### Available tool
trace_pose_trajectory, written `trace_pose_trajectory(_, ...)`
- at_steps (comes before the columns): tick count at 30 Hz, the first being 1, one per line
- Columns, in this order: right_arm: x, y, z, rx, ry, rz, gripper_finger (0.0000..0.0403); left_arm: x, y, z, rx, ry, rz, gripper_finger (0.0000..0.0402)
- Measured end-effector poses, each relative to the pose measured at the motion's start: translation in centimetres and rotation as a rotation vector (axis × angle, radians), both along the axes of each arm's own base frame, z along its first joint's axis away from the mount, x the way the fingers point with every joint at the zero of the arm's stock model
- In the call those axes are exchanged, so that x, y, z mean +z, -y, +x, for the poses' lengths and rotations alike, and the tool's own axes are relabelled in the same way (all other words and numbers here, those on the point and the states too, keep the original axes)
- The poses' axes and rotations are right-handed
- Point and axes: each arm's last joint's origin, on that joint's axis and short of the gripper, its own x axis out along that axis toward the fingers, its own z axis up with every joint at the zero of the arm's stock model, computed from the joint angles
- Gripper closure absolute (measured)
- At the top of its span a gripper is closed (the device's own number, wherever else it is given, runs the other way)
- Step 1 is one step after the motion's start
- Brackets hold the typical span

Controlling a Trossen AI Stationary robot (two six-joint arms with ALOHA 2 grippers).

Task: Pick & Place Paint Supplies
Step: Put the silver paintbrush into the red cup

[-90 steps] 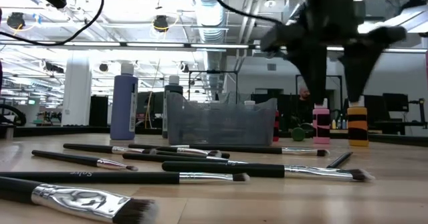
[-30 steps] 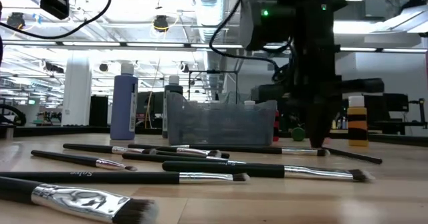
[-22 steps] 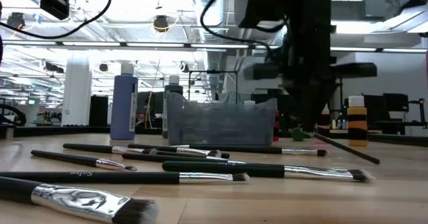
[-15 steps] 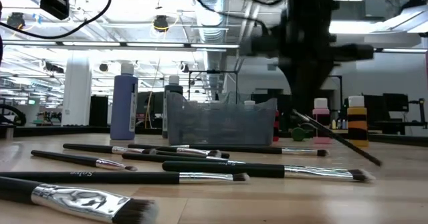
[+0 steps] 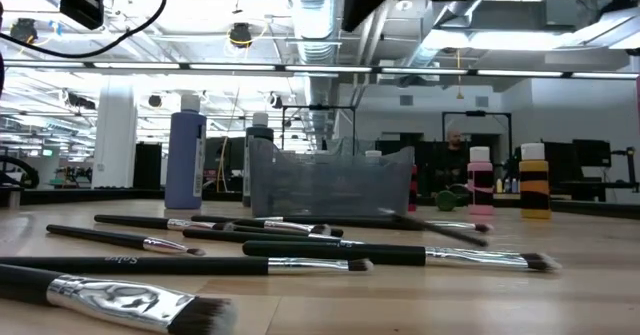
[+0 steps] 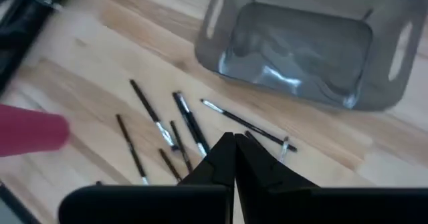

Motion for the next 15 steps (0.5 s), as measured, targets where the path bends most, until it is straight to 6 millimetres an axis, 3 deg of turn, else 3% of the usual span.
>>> trace_pose_trajectory(5,-0.6,1.2,-0.9,-0.063,-0.137,0.051,0.0403,0.0,0.0,0.0,0.000,0.000,0.000,0.0399)
trace_pose_trajectory(8,-2.1,1.3,-1.0,-0.106,-0.162,0.084,0.0392,0.0,0.0,0.0,0.000,0.000,0.000,0.0399)
trace_pose_trajectory(15,-5.0,0.4,-1.8,-0.099,-0.231,0.099,0.0295,0.0,0.0,0.0,0.000,0.000,0.000,0.0399)
